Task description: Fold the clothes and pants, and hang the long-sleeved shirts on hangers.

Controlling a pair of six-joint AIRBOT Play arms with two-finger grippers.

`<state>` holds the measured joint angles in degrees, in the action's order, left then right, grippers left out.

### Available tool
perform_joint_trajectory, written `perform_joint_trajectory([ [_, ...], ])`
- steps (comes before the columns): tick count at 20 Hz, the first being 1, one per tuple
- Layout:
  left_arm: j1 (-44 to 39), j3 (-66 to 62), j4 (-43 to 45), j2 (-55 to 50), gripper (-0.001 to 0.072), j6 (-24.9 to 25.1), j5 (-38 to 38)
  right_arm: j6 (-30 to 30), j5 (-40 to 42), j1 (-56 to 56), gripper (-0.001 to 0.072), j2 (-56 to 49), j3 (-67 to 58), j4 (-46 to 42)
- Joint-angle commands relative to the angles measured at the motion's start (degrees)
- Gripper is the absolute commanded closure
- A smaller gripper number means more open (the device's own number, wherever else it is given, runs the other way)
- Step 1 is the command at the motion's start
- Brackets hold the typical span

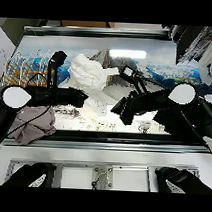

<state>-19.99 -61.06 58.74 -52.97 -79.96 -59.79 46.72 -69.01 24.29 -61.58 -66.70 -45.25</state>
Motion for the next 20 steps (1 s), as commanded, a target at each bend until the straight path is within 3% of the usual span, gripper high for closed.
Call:
perform_joint_trajectory([
  [1,0.0,0.1,0.0,-0.1,0.0694,0.0,0.0,0.0,0.0,0.1,0.0693,-0.1,0.1,0.1],
  [9,0.0,0.0,-1.7,-5.0,0.0693,0.0,-0.1,0.0,0.0,0.1,0.0693,-0.5,0.1,0.4],
  [10,0.2,0.0,-1.6,-5.7,0.0622,0.0,-0.4,0.0,0.0,0.1,0.0693,-0.5,0.1,0.4],
  [11,0.8,0.0,-0.5,-6.2,0.0212,0.0,-1.3,0.0,0.0,0.1,0.0694,-0.5,0.1,0.4],
  [12,2.0,0.0,1.7,-6.3,-0.0013,-0.8,-1.8,0.0,0.0,0.1,0.0693,-0.5,0.1,0.4],
  [17,17.8,0.1,25.6,-2.8,-0.0008,-9.6,-7.0,0.0,0.0,0.1,0.0693,-0.5,0.1,0.4],
  [20,32.2,0.1,30.5,-3.2,-0.0009,-9.4,-7.9,0.0,0.0,0.1,0.0693,-0.5,0.1,0.4],
])
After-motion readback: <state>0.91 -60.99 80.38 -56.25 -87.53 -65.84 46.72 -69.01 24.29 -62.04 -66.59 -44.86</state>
